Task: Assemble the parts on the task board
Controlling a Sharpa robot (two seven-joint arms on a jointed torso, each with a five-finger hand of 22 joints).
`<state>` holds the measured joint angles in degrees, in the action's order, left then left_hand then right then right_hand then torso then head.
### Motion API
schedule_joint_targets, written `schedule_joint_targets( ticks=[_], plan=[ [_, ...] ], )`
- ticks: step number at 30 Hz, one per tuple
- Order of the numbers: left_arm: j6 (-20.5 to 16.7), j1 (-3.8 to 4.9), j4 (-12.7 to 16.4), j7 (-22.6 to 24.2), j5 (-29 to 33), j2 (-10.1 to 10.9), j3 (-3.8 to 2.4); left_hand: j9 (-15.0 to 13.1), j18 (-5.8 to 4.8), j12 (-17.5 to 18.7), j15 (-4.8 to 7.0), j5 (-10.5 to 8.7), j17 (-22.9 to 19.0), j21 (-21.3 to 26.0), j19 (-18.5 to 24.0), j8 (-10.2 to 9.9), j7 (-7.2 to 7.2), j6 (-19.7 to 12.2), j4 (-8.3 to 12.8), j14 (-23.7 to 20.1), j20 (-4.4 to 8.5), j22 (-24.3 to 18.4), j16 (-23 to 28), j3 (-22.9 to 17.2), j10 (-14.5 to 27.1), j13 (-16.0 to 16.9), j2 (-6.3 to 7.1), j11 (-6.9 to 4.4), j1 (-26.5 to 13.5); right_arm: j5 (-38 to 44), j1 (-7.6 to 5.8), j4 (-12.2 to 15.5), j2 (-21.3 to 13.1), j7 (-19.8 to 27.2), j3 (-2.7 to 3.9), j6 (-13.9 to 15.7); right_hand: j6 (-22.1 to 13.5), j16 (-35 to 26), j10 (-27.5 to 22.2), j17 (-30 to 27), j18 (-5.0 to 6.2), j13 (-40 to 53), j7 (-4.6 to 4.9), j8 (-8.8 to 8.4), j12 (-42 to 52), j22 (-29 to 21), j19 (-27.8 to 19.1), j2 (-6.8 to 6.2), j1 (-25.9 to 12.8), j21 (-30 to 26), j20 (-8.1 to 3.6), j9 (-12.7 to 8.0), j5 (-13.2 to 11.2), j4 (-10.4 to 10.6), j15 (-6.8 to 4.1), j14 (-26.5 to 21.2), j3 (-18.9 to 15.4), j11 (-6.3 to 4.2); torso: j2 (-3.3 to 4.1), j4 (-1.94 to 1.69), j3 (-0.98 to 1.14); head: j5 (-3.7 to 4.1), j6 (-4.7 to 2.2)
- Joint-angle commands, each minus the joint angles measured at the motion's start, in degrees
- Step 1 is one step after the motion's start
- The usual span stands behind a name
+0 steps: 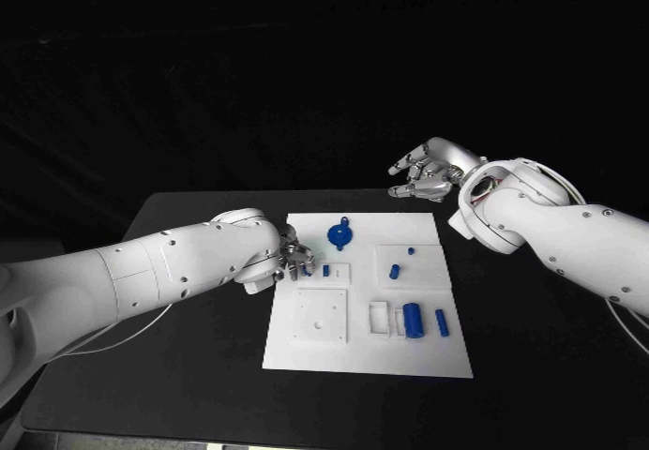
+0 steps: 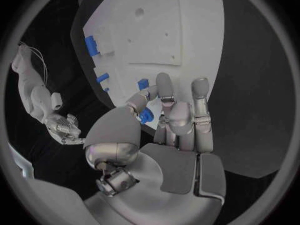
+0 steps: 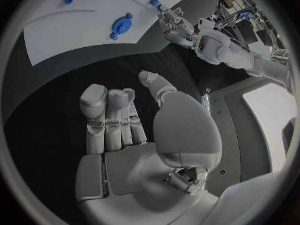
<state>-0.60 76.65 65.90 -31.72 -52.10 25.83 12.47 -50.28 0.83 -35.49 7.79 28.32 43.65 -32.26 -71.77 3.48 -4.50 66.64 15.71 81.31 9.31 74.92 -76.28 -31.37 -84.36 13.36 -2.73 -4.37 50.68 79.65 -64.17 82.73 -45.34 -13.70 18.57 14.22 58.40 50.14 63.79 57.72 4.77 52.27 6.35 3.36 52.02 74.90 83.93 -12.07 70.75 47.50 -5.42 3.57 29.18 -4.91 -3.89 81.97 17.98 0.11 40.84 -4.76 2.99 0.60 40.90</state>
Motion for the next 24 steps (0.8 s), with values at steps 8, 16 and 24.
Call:
schedule_joint_targets(
  ticks=[8, 16, 24],
  plan=[
    [2.55, -0.22, 0.58, -0.16, -0.47, -0.29, 0.12, -11.79, 0.36, -0.08, 0.57, 0.26, 0.08, -0.33, 0.26, 0.36, 7.38, 12.07, 0.14, 0.45, -0.16, 1.02, 0.1, -0.3, -2.41, -0.09, -0.54, -0.67, 0.28, 0.58, 0.02, 0.02, 0.11, -0.3, 0.03, -1.63, 0.38, -0.51, -0.73, -0.29, 0.62, -0.12, 0.05, 0.19, -0.31, 5.47, 0.92, -0.13, -0.41, -0.98, 0.49, 0.02, -0.01, -0.3, 0.02, -0.78, 0.37, 0.06, -0.02, -0.01, -0.02, -0.17, 0.23],
    [2.72, -0.22, 0.17, -0.27, -0.68, -0.37, 0.13, -11.87, 0.35, -0.04, 0.57, 0.2, 0.16, -0.35, 0.29, 0.36, 7.37, 12.05, 0.07, 0.48, -0.17, 1.01, 0.14, -0.25, -2.41, -0.14, -0.51, -0.66, 0.33, 0.65, 0.02, -0.01, 0.19, -0.35, 0.03, -1.97, 0.38, -0.51, -0.73, -0.29, 0.62, -0.12, 0.05, 0.19, -0.31, 5.47, 0.92, -0.13, -0.41, -0.98, 0.49, 0.02, -0.01, -0.3, 0.02, -0.78, 0.37, 0.06, -0.01, 0.06, 0.01, -0.23, 0.1],
    [3.2, -0.22, -0.12, -0.55, -0.71, -0.38, 0.14, -11.91, 0.34, -0.05, 0.55, 0.16, 0.21, -0.35, 0.3, 0.37, 7.38, 12.05, 0.05, 0.49, -0.18, 1.01, 0.15, -0.24, -2.42, -0.15, -0.53, -0.67, 0.4, 0.66, 0.02, -0.01, 0.24, -0.38, 0.03, -2.12, 0.43, -0.49, -0.78, -0.3, 0.64, -0.13, 0.06, 0.2, -0.21, 5.45, 0.91, -0.03, -0.52, -1.21, 0.51, 0.03, -0.09, -0.31, 0.04, -0.82, 0.37, 0.08, 0.02, 0.02, 0.0, -0.18, 0.11]
  ],
)
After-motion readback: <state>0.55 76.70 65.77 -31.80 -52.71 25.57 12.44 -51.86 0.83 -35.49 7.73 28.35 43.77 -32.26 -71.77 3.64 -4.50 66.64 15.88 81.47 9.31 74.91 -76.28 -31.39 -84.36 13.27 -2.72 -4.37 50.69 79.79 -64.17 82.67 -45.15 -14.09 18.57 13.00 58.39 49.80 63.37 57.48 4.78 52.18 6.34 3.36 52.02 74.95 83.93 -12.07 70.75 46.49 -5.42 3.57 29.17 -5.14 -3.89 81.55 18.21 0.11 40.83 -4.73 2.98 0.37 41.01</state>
